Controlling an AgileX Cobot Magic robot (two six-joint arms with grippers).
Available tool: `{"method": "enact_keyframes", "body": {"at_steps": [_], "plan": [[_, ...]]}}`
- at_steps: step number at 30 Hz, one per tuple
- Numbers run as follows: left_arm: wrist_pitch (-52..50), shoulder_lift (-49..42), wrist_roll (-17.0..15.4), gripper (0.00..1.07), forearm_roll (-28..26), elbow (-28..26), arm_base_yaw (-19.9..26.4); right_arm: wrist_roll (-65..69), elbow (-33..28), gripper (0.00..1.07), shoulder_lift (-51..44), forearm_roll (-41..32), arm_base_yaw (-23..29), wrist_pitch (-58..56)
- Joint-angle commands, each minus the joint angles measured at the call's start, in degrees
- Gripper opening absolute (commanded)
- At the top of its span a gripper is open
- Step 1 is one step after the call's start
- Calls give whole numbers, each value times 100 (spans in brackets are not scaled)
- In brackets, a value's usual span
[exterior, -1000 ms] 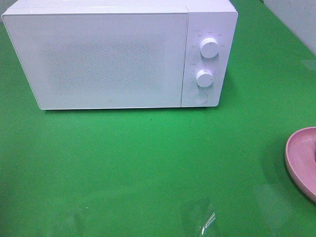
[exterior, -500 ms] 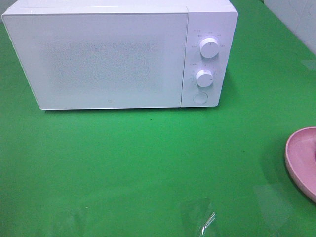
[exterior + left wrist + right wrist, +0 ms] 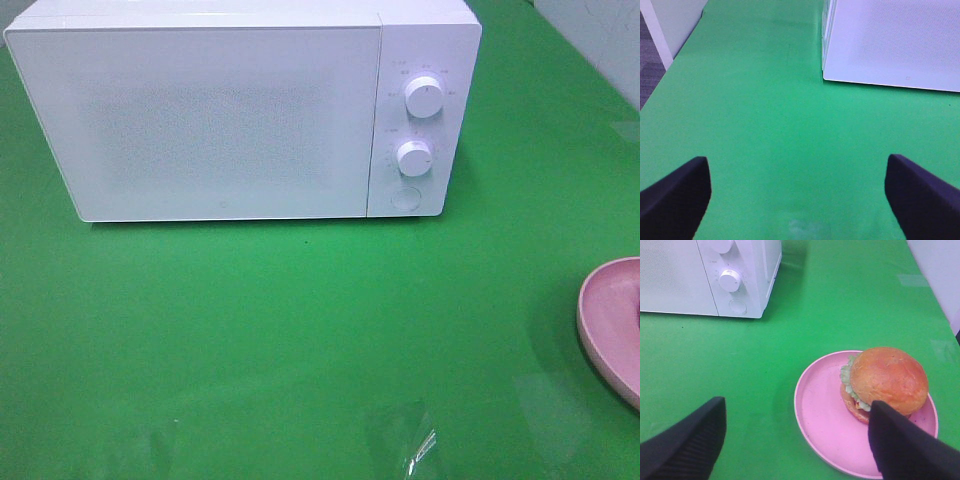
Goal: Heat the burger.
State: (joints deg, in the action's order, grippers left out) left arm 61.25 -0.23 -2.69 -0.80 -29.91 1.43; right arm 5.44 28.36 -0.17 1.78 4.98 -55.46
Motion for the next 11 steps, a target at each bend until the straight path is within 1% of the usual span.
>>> {"method": "enact_keyframes", "body": {"at_steps": [1,11], "plan": [[6,-132,0,87,11,23,17,-46,-23,75,-149,11,-29,57],[6,-132,0,87,11,23,17,-46,-23,75,-149,11,-29,57]]}}
